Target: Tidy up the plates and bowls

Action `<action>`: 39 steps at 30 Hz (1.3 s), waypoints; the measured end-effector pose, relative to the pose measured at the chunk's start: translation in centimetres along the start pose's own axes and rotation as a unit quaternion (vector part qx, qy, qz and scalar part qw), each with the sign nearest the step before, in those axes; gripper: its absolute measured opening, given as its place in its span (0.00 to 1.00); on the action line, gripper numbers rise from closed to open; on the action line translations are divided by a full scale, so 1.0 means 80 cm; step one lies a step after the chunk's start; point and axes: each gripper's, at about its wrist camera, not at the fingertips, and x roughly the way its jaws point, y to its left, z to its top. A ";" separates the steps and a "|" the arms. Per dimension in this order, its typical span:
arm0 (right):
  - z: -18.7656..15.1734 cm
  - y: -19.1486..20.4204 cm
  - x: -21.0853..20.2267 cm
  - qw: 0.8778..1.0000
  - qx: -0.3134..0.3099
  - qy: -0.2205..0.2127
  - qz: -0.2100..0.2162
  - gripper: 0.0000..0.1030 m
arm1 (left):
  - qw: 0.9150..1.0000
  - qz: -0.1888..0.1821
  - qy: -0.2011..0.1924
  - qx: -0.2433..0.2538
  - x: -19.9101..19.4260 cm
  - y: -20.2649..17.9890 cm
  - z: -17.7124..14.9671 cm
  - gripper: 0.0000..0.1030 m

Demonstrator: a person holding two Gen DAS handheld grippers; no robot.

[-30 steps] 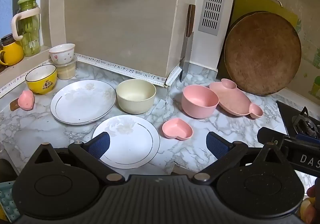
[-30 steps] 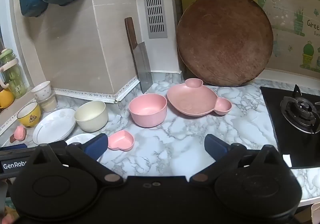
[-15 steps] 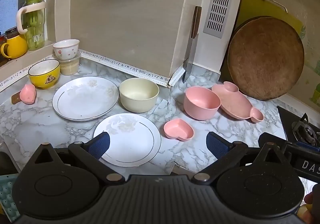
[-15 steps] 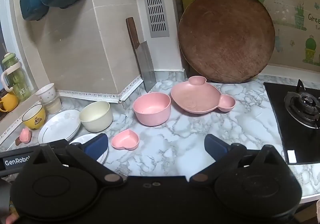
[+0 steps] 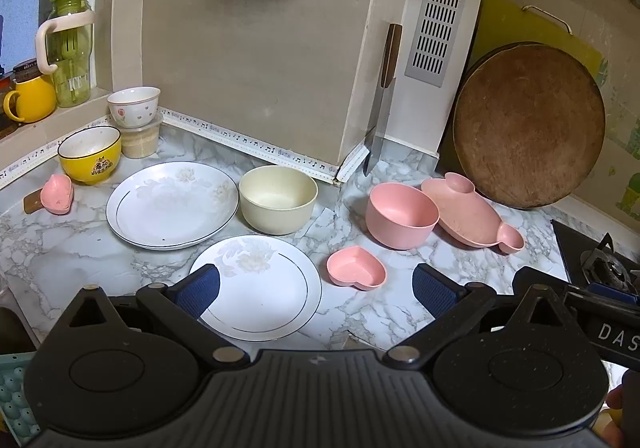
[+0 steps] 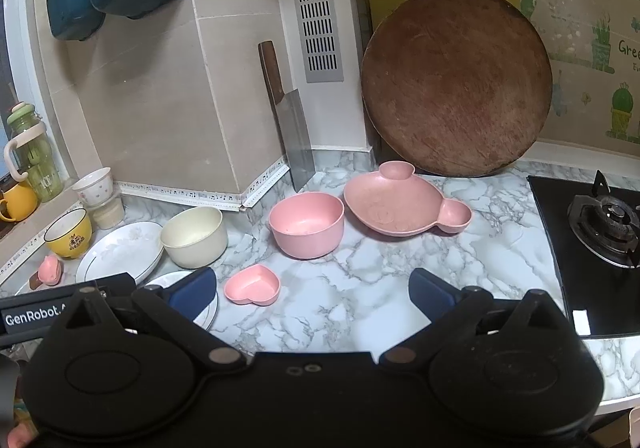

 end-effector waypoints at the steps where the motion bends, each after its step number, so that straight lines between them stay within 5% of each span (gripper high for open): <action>1: 0.000 0.000 0.000 1.000 0.000 0.000 0.000 1.00 | 1.000 0.001 0.000 0.000 -0.001 0.000 0.000 1.00; 39: 0.002 0.018 0.004 1.000 -0.029 -0.004 -0.004 1.00 | 1.000 -0.002 -0.023 -0.016 -0.010 0.025 0.003 1.00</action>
